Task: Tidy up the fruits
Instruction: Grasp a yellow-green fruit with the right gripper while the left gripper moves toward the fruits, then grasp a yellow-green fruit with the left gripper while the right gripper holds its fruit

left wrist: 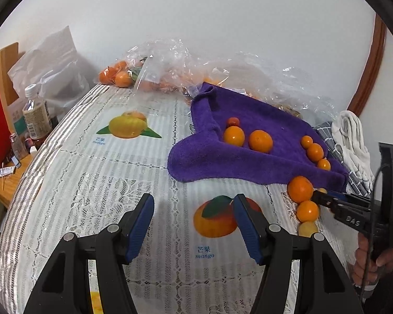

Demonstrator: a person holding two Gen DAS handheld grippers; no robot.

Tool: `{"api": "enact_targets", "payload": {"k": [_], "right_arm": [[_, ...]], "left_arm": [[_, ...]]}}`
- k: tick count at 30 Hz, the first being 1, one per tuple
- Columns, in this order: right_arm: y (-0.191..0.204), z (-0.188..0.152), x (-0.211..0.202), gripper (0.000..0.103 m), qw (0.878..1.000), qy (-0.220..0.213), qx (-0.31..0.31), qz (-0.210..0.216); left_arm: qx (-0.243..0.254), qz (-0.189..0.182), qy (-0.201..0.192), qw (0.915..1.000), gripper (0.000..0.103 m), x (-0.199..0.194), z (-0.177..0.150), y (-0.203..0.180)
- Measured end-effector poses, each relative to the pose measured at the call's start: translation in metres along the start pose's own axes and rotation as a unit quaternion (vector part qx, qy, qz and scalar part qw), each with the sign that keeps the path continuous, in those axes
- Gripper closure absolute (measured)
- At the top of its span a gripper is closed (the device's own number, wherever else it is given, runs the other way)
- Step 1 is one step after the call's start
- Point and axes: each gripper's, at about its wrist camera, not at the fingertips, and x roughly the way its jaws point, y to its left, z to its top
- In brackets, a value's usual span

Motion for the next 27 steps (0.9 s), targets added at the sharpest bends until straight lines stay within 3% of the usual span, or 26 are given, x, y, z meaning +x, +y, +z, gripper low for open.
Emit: {"api": "enact_targets", "payload": {"k": [7,13,16,19,27], "right_arm": [[-0.033,-0.022,-0.024,0.076,0.999,-0.015,0.01,-0.035],[-0.056,-0.031,-0.043,0.076,0.998,-0.023,0.029,-0.041],[-0.066,-0.035,-0.052,0.076,0.998,-0.028,0.04,-0.049],[-0.073,-0.039,-0.061,0.076,0.997,-0.035,0.041,-0.056],[-0.081,-0.056,-0.083,0.076,0.996,-0.039,0.047,-0.061]], "left_arm": [[-0.001,0.014,-0.018,0.9997,0.044,-0.007,-0.001,0.0],[0.031,0.028,-0.019,0.9989,0.046,-0.012,-0.002,-0.016],[0.025,-0.003,-0.008,0.9996,0.046,-0.019,-0.007,-0.033],[0.051,-0.025,0.006,0.9984,0.046,-0.021,-0.012,-0.06],[0.05,-0.048,0.051,0.9963,0.044,0.001,-0.025,-0.106]]}}
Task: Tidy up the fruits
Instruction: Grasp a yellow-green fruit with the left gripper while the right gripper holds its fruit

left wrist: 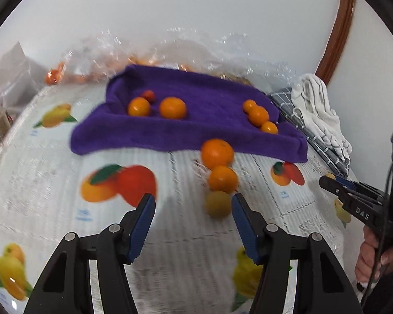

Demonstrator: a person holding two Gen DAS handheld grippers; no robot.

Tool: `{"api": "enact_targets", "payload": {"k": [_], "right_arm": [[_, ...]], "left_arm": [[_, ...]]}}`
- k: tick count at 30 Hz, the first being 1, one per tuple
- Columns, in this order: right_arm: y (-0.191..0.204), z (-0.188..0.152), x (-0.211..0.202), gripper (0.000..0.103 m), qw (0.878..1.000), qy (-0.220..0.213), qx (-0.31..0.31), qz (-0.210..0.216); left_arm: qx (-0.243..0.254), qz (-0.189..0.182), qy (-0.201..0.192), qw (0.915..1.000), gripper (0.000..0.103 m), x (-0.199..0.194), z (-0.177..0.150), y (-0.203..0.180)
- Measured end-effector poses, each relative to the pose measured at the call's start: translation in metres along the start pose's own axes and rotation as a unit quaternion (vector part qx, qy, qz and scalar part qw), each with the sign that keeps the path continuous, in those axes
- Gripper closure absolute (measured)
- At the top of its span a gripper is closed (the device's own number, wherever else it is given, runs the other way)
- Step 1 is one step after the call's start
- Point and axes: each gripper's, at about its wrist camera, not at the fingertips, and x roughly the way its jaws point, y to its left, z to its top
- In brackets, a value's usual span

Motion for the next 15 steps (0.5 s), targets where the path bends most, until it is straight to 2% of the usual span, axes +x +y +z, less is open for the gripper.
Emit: {"api": "enact_targets", "payload": {"k": [6,8,10,12,15], "right_arm": [[-0.013,-0.009,-0.006,0.076,1.0,0.004,0.013,0.002],[-0.016,-0.01,-0.005,0.076,1.0,0.009,0.017,0.005],[-0.017,-0.01,-0.003,0.076,1.0,0.012,0.02,0.005],[-0.017,-0.01,-0.002,0.076,1.0,0.014,0.021,0.009],[-0.015,-0.007,-0.005,0.076,1.0,0.015,0.018,0.01]], "left_arm": [[-0.011,-0.001,0.017,0.9998,0.044,0.014,-0.004,-0.014],[-0.004,0.013,0.031,0.9994,0.046,0.022,-0.004,-0.018],[0.001,0.021,0.033,0.9992,0.066,0.027,-0.005,-0.023],[-0.001,0.013,0.038,0.9992,0.077,0.028,-0.004,-0.023],[-0.02,0.008,0.033,0.9992,0.077,0.021,0.0,-0.018]]}}
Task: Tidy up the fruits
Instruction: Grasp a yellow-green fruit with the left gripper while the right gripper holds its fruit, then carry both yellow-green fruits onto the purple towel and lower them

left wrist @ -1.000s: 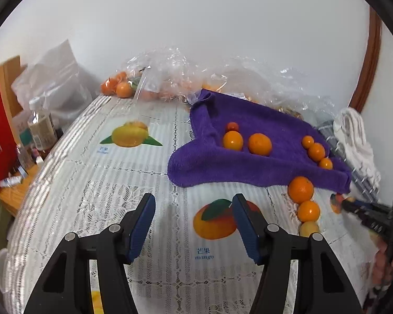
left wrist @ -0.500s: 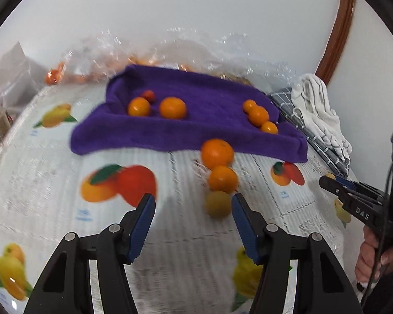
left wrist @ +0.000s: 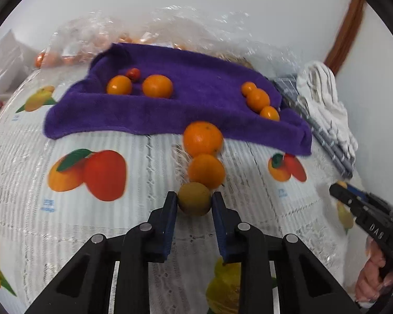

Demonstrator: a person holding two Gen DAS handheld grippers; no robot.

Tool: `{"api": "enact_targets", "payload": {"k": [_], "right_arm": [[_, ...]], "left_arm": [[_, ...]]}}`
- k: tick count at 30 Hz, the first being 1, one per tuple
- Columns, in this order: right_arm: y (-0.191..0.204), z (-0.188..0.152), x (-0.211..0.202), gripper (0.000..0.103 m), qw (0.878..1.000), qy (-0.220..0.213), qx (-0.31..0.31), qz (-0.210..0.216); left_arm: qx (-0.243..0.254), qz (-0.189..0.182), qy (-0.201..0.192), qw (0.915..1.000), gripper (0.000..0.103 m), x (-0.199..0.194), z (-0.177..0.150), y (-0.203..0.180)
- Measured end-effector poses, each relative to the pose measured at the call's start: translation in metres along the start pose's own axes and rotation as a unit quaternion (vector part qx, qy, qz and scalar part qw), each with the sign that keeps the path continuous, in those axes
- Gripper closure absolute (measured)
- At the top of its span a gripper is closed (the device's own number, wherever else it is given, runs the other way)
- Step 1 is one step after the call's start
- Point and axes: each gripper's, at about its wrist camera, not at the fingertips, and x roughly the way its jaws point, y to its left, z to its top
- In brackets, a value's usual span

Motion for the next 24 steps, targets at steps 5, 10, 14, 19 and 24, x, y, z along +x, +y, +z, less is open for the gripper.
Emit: {"api": "enact_targets", "payload": {"k": [5,10,14,19,24], "right_arm": [[0.008,0.015,-0.011,0.076,1.0,-0.01,-0.007,0.004],[0.019,0.035,-0.021,0.076,1.0,-0.022,-0.017,0.009],[0.028,0.056,-0.026,0.076,0.999,-0.03,-0.022,0.015],[0.035,0.086,-0.023,0.076,0.999,-0.031,-0.026,0.014],[0.04,0.119,-0.015,0.076,0.999,-0.04,-0.029,0.006]], "left_arm": [[-0.01,0.011,-0.021,0.9997,0.077,-0.028,0.015,0.008],[-0.012,0.02,-0.049,0.9985,0.077,-0.06,0.036,0.013],[-0.006,0.047,-0.068,0.9966,0.077,-0.079,0.057,0.012],[-0.009,0.047,-0.08,0.9956,0.077,-0.089,0.082,0.013],[0.006,0.047,-0.1,0.9939,0.077,-0.091,0.11,0.013]]}}
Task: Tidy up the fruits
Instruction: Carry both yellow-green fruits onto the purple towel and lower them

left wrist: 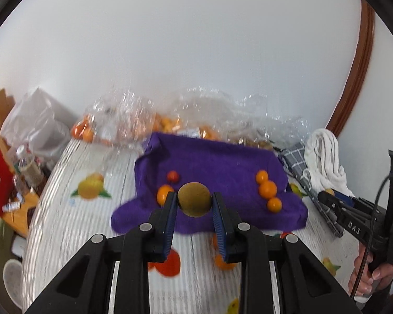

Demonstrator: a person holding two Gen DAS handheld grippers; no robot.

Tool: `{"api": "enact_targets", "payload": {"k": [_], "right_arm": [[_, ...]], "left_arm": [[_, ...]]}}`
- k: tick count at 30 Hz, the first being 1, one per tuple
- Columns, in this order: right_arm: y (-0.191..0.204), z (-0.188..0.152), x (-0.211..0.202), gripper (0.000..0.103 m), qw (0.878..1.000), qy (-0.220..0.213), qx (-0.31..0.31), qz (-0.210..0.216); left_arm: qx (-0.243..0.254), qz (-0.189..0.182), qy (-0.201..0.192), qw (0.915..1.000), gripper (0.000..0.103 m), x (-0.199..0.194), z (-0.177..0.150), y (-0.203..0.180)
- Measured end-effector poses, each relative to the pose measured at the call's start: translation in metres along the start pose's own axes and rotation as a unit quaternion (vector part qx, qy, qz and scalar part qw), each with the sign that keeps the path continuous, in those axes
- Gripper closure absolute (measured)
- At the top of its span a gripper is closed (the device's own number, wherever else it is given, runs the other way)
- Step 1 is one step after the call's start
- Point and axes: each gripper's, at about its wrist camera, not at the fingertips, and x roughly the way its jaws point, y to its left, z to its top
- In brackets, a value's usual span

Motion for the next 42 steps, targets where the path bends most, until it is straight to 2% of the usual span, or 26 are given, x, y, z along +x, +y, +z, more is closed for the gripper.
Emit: {"api": "enact_targets", "payload": {"k": [9,13,17,23,25,28,31,36,39,42], "right_arm": [[-0.007,0.049,0.025,0.076,1.0,-0.021,0.016,0.002],[-0.006,0.062,0.044,0.076,1.0,-0.019,0.023,0.006],[-0.002,0.073,0.067,0.076,0.999,-0.016,0.026,0.008],[-0.001,0.093,0.095,0.076,0.999,-0.021,0.039,0.011],[-0.001,0.094,0.102,0.076,0.999,-0.021,0.035,0.008],[-0.004,0.088,0.12,0.076,0.999,-0.012,0.034,0.014],[-0.008,0.084,0.138,0.076,1.0,0.014,0.023,0.009],[-0.01,0.076,0.158,0.076,0.999,0.038,0.002,0.011],[-0.013,0.071,0.172,0.076,0.998,0.057,0.009,0.012],[-0.016,0.066,0.183,0.076,0.998,0.064,0.008,-0.006]], "left_arm": [[0.008,0.01,-0.013,0.9998,0.077,0.03,0.041,-0.002],[0.029,0.02,-0.016,0.9993,0.077,0.049,0.054,-0.01],[0.03,0.015,-0.014,0.9994,0.077,0.07,0.067,-0.011],[0.031,0.008,-0.009,0.9995,0.077,0.102,0.07,-0.003],[0.034,0.009,-0.006,0.9994,0.077,0.114,0.065,0.001],[0.03,0.006,0.026,0.9992,0.077,0.137,0.061,0.01],[0.014,0.006,0.043,0.999,0.077,0.153,0.059,0.017],[0.023,0.008,0.059,0.998,0.077,0.169,0.05,0.013],[0.028,0.008,0.072,0.997,0.077,0.177,0.045,0.01],[0.035,0.007,0.082,0.996,0.077,0.183,0.04,0.008]]}}
